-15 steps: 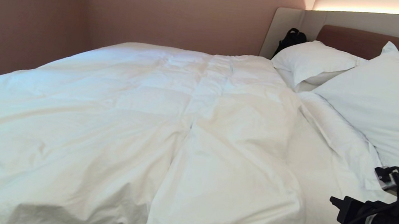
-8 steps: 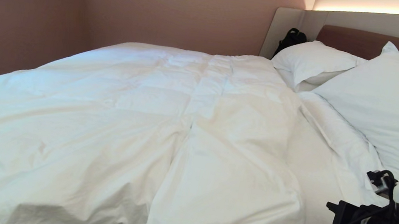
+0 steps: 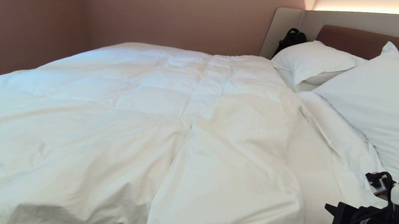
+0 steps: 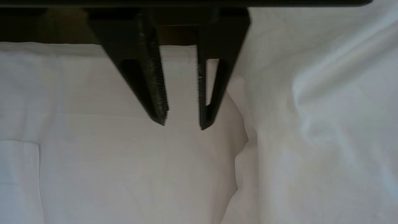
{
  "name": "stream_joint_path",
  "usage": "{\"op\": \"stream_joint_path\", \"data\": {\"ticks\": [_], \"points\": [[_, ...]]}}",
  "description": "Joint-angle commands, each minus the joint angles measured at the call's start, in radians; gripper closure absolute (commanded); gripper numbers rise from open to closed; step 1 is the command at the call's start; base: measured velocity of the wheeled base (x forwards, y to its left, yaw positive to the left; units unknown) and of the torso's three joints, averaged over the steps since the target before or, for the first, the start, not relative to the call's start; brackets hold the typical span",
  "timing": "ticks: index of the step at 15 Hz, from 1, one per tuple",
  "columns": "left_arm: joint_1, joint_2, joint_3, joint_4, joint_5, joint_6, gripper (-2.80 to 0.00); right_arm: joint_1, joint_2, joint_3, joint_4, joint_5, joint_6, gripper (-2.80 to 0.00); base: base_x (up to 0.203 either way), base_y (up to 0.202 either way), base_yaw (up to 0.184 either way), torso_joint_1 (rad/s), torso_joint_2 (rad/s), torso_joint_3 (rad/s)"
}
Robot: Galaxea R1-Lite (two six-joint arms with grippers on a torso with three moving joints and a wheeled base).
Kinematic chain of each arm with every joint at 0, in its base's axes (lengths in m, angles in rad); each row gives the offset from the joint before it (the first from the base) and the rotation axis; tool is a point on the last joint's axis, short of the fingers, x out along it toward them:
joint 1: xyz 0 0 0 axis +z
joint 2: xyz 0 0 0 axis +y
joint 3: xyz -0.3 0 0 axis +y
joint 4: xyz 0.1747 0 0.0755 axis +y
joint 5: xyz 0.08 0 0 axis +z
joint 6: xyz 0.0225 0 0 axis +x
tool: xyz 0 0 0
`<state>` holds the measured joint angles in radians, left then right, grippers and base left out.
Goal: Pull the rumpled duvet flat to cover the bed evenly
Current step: Flatten the corners of the folded blanket
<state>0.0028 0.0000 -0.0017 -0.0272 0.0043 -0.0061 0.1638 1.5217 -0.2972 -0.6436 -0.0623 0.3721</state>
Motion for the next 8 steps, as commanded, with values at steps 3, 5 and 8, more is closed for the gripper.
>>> {"op": "stream_joint_path", "data": {"ticks": [3,5,8], "points": [[0.0,0.0,0.0,0.0,0.0,0.0,0.0,0.0,-0.006,0.001,-0.004,-0.001,0.002,-2.8,0.0,0.0,0.0,0.0,0.0,0.0],[0.0,0.0,0.0,0.0,0.0,0.0,0.0,0.004,-0.027,0.017,-0.008,0.002,-0.001,-2.8,0.0,0.0,0.0,0.0,0.0,0.0],[0.0,0.0,0.0,0.0,0.0,0.0,0.0,0.015,-0.114,0.036,-0.009,0.013,-0.001,-2.8,0.0,0.0,0.0,0.0,0.0,0.0]]}}
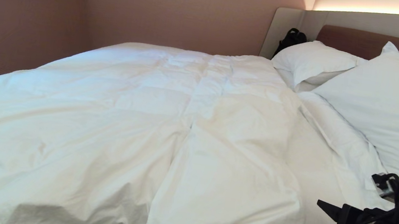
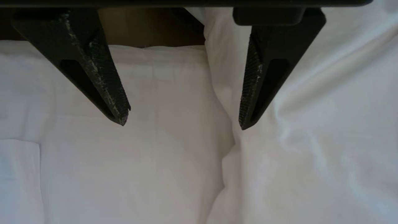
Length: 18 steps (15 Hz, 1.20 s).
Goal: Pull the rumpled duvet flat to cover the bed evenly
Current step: Flatten the corners of the folded blanket
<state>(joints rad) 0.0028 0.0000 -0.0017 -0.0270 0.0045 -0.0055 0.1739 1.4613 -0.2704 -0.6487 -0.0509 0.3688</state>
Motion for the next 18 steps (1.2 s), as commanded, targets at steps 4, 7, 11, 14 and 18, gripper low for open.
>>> {"op": "stream_joint_path", "data": {"ticks": [4,7,11,14,18], "points": [[0.0,0.0,0.0,-0.001,0.0,-0.001,0.0,0.074,-0.072,0.025,-0.004,0.006,0.006,-2.8,0.0,0.0,0.0,0.0,0.0,0.0],[0.0,0.0,0.0,-0.001,0.0,-0.001,0.0,0.159,-0.073,0.045,-0.005,0.008,0.01,-2.8,0.0,0.0,0.0,0.0,0.0,0.0],[0.0,0.0,0.0,-0.001,0.0,-0.001,0.0,0.249,-0.071,0.058,-0.004,0.164,0.012,-2.8,0.0,0.0,0.0,0.0,0.0,0.0],[0.0,0.0,0.0,-0.001,0.0,-0.001,0.0,0.246,-0.052,0.053,-0.005,0.272,0.008,-2.8,0.0,0.0,0.0,0.0,0.0,0.0],[0.0,0.0,0.0,-0.001,0.0,-0.001,0.0,0.228,0.035,0.021,-0.021,0.29,0.004,-2.8,0.0,0.0,0.0,0.0,0.0,0.0]]}}
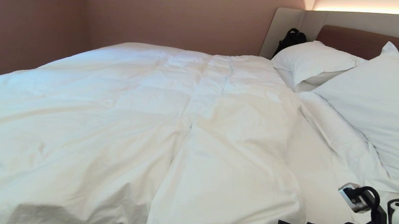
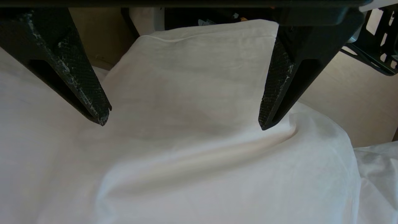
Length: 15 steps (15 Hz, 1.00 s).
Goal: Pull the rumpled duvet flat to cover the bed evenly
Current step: Flatten the corners of the folded blanket
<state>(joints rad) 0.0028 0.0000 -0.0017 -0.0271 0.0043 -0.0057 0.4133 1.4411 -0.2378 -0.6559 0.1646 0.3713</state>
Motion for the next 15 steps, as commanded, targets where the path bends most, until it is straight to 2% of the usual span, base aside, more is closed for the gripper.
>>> {"op": "stream_joint_path", "data": {"ticks": [1,6,15], "points": [[0.0,0.0,0.0,-0.001,0.0,0.0,0.0,-0.033,0.083,-0.016,-0.04,0.076,0.001,-2.8,0.0,0.0,0.0,0.0,0.0,0.0],[0.0,0.0,0.0,-0.001,0.0,0.0,0.0,-0.05,0.209,-0.022,-0.19,0.071,0.001,-2.8,0.0,0.0,0.0,0.0,0.0,0.0],[0.0,0.0,0.0,-0.001,0.0,0.0,0.0,-0.045,0.334,-0.018,-0.336,0.078,0.003,-2.8,0.0,0.0,0.0,0.0,0.0,0.0]]}}
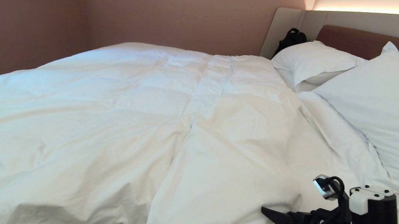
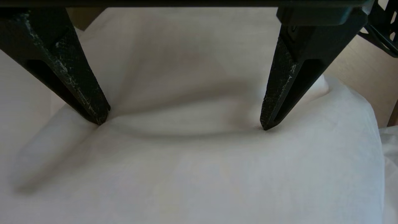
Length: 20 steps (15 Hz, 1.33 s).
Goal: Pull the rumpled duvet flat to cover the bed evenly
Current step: Flatten the corners of the folded blanket
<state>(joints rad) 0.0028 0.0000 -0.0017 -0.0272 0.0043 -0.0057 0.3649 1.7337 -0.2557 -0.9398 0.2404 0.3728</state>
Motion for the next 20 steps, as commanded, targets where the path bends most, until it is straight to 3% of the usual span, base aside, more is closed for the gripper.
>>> {"op": "stream_joint_path", "data": {"ticks": [1,9,20], "points": [[0.0,0.0,0.0,0.0,0.0,0.0,0.0,0.008,0.068,-0.004,-0.071,0.002,0.002,-2.8,0.0,0.0,0.0,0.0,0.0,0.0],[0.0,0.0,0.0,0.0,0.0,0.0,0.0,0.065,0.153,-0.057,-0.091,0.022,0.002,-2.8,0.0,0.0,0.0,0.0,0.0,0.0],[0.0,0.0,0.0,0.0,0.0,0.0,0.0,0.066,0.195,-0.062,-0.091,0.013,-0.002,-2.8,0.0,0.0,0.0,0.0,0.0,0.0]]}}
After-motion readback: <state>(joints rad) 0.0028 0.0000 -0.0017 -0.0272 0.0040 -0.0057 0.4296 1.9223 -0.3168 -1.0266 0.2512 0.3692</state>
